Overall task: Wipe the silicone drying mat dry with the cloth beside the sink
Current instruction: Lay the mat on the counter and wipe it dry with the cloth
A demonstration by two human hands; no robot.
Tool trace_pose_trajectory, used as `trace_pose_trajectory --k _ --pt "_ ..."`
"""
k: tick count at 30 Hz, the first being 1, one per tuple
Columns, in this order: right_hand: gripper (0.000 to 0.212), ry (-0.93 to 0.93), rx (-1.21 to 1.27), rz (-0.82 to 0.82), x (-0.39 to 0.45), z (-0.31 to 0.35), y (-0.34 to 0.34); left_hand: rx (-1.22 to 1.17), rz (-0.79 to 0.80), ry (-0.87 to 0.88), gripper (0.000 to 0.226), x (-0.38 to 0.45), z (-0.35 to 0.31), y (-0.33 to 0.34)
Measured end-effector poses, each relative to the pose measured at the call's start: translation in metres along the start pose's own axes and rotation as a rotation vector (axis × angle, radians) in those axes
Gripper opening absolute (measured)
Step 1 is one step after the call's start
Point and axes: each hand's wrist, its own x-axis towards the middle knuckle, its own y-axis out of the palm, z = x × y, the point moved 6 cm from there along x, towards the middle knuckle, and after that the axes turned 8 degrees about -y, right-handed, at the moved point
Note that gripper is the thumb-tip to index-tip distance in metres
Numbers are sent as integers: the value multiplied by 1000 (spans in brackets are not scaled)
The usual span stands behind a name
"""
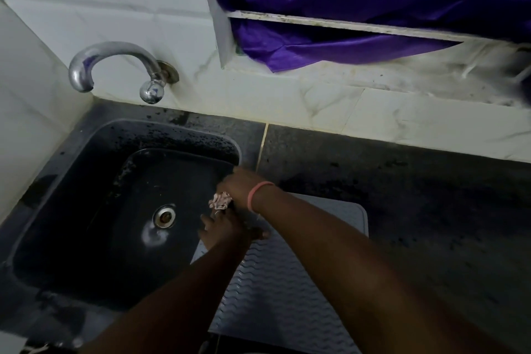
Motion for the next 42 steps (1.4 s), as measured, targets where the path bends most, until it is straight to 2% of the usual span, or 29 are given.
trace_pose_trajectory --k 7,13,16,22,28,30,33,35,37,40,42 --pt "25 102 205 -165 -32 -19 3 -12 -6 -110 149 2 -2 -2" --pt "13 200 306 -201 -113 -59 29 -26 31 -67 153 3 -3 -1" --pt "9 266 275 -166 -159 -78 33 -42 55 -47 154 4 -1 -2" --pt "19 482 411 -92 -253 -112 36 -76 82 -20 156 2 0 -2" --pt "15 783 288 13 -311 -121 34 -116 72 -20 156 -2 2 -2" --pt "11 909 225 0 -328 -119 35 -137 60 -5 152 -7 3 -3" --pt "6 1004 288 -344 -339 -102 23 -154 6 52 144 -19 4 -1" --pt "14 1009 308 -514 -332 -77 20 -155 -46 110 137 -25 5 3" --pt "23 1017 325 -487 -318 -46 38 -139 -109 205 125 -28 7 6" --pt "43 1041 250 -384 -309 -6 81 32 -198 425 103 -35 10 12" --pt "50 1077 204 -354 -316 9 99 103 -207 455 94 -38 14 15"
